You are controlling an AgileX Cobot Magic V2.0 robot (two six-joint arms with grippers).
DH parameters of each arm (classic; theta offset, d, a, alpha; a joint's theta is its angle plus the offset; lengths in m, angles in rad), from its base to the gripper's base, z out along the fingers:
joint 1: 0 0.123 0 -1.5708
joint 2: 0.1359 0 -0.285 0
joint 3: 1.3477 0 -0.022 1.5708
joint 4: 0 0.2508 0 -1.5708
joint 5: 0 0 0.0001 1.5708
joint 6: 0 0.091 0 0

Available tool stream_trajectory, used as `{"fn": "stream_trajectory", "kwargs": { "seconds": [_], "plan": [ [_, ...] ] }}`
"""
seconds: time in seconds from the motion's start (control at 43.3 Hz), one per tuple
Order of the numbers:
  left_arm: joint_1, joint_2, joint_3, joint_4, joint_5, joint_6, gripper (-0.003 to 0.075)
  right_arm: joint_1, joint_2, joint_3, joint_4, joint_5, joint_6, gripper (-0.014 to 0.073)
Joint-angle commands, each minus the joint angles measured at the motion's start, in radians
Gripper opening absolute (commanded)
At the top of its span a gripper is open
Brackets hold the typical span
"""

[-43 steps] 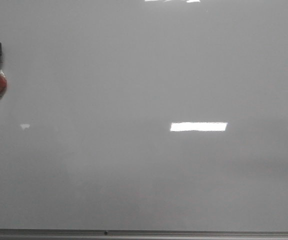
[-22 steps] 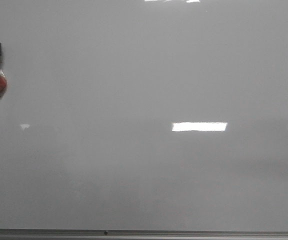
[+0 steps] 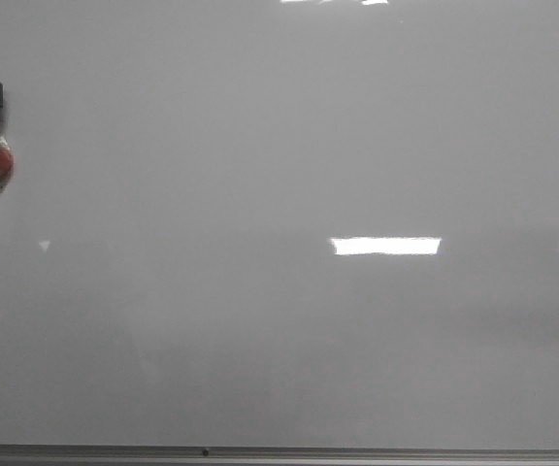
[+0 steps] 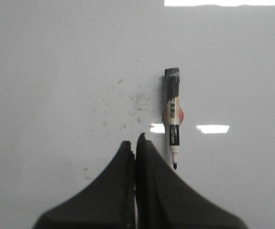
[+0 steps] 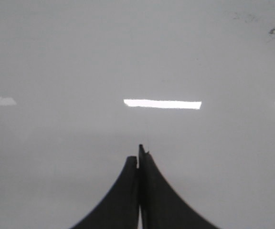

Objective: Write number 9 on whiteboard

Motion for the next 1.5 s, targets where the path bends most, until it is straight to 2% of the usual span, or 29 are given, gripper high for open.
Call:
{"fn": "stream_trajectory", "kwargs": {
  "seconds": [0.0,0.116,0.347,0.416,0.578,0.762,0.809,0.878,0.924,1.04,1.132,1.294,1.479],
  "plan": [
    [0.002,-0.019,-0.024,-0.015,-0.196,-0.008,-0.0019,-0.007,-0.020,-0.034,-0.006,-0.112,-0.001,-0.0062],
    [0.002,-0.015,-0.123,-0.015,-0.198,-0.008,-0.0019,-0.007,-0.020,-0.119,-0.006,-0.072,-0.001,-0.0061],
    [0.002,0.141,-0.394,0.023,0.101,-0.008,-0.0019,-0.007,0.059,-0.366,-0.006,0.093,-0.001,-0.0060],
    [0.002,0.213,-0.441,0.024,0.145,-0.008,-0.0019,-0.007,0.122,-0.424,-0.006,0.126,-0.001,-0.0060],
    [0.002,0.343,-0.491,0.024,0.170,-0.008,-0.0019,-0.007,0.241,-0.490,-0.006,0.167,-0.001,-0.0060],
    [0.002,0.378,-0.488,0.024,0.167,-0.008,-0.0011,-0.007,0.284,-0.496,-0.006,0.176,-0.001,-0.0038],
    [0.002,0.378,-0.487,0.024,0.166,-0.008,0.0016,-0.006,0.284,-0.496,-0.006,0.177,-0.001,-0.0001],
    [0.002,0.378,-0.487,0.024,0.166,-0.008,0.0107,-0.006,0.284,-0.496,-0.006,0.177,-0.001,0.0092],
    [0.002,0.378,-0.487,0.024,0.166,-0.008,0.0197,-0.006,0.284,-0.496,-0.006,0.177,-0.001,0.0178],
    [0.002,0.378,-0.487,0.018,0.164,-0.008,0.0484,-0.006,0.284,-0.496,-0.006,0.177,-0.002,0.0425],
    [0.002,0.380,-0.486,0.017,0.164,-0.008,0.0613,-0.006,0.284,-0.496,-0.006,0.177,-0.002,0.0533],
    [-0.021,0.454,-0.488,0.012,0.171,0.003,0.0619,-0.006,0.284,-0.496,-0.006,0.176,-0.002,0.0548],
    [-0.132,0.679,-0.532,0.012,0.174,0.003,0.0619,-0.006,0.284,-0.496,-0.006,0.176,-0.002,0.0548]
  ]
}}
